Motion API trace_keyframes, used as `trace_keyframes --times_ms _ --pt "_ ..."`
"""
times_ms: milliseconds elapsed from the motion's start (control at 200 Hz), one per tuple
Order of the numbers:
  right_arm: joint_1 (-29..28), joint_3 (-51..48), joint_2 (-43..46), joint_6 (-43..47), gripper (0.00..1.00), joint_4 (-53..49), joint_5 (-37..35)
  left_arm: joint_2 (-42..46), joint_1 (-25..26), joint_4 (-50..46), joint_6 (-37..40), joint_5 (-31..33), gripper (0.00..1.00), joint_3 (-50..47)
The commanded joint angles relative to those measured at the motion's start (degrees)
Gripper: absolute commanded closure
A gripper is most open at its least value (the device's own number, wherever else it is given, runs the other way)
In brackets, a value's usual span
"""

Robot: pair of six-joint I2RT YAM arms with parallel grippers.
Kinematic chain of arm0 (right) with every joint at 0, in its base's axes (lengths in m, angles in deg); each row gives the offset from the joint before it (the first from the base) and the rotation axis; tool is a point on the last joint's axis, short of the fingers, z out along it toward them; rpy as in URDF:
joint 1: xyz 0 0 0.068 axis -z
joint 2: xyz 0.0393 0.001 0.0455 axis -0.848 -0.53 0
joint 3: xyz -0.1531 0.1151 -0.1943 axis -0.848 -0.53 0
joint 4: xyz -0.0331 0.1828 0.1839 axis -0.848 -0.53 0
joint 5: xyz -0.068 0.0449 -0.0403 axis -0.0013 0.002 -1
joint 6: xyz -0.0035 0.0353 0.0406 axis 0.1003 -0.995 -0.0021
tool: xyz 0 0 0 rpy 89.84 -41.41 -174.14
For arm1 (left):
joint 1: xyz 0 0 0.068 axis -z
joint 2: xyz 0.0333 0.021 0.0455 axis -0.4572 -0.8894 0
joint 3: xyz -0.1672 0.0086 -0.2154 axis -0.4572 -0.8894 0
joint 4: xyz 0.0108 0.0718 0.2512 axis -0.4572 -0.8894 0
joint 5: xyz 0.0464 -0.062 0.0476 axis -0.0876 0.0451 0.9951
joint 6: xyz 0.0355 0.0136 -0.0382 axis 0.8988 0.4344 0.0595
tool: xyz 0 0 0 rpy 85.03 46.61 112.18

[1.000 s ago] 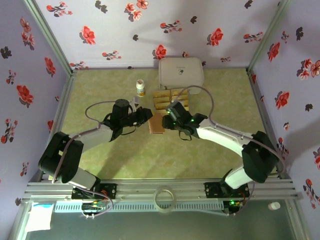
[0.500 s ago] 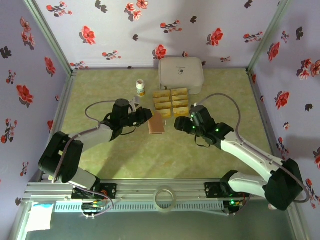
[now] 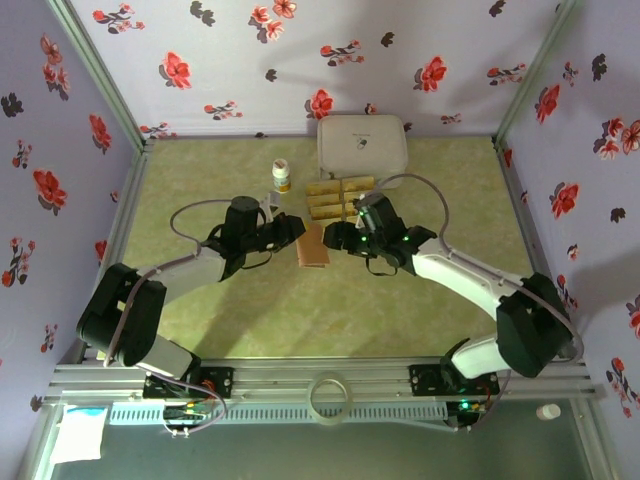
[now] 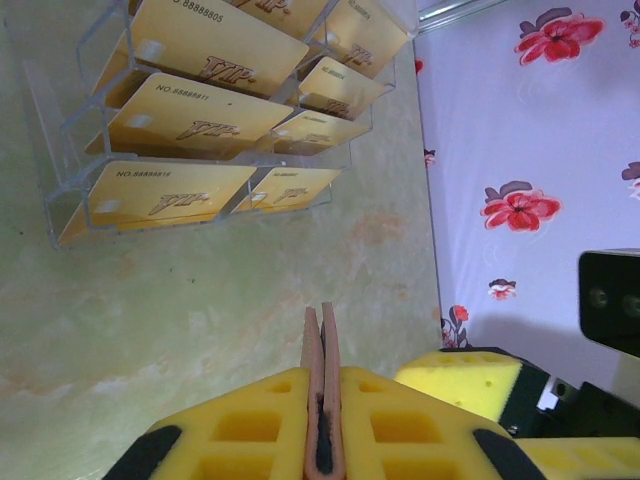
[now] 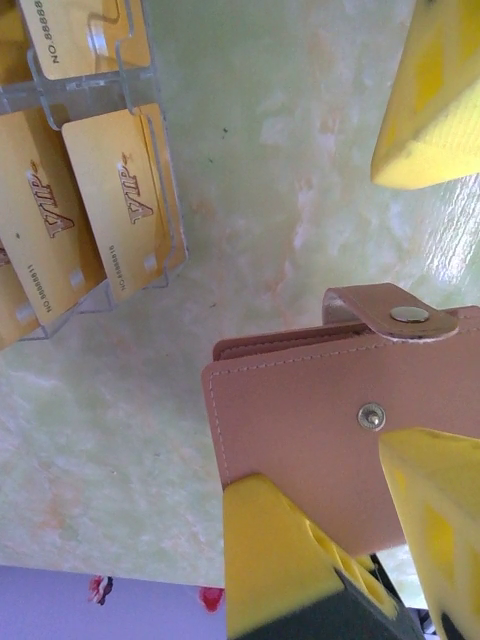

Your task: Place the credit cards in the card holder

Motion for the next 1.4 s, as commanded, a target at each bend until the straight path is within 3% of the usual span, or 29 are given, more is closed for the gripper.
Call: trace_keyframes --times_ms 0,410,600,640,790,880,1395 --pt "-0.59 0.74 -0.88 -0.21 0.41 1.97 0.75 0.24 0.54 0.43 1.34 0.13 0.88 1.56" --pt "-0.24 -0.83 -3.26 -0.13 0.68 3.13 -0.05 0.11 0.86 1.8 0.59 0.07 0.88 0.83" --pt "0.11 -0.74 -2.69 0.22 1.0 2.66 0.21 0.06 0.94 1.88 0.69 0.13 0.88 0.48" --pt "0.11 -0.68 -2.25 0.3 1.0 2.44 0.36 0.06 0.95 1.81 0.81 0.42 0.83 0.35" --pt "0.11 -0.56 0.11 -0.68 1.0 2.08 1.55 -1.24 0.07 2.45 0.89 1.88 0.48 -1.69" --pt "0.03 -0.39 1.06 -1.93 1.0 2.34 2.97 -2.93 -0.8 6.0 -0.46 1.8 0.38 -3.45" --pt "-5.98 -0.11 0.09 -11.09 1.0 8.06 5.17 -16.99 -1.66 23.04 -7.52 -1.21 0.38 -4.68"
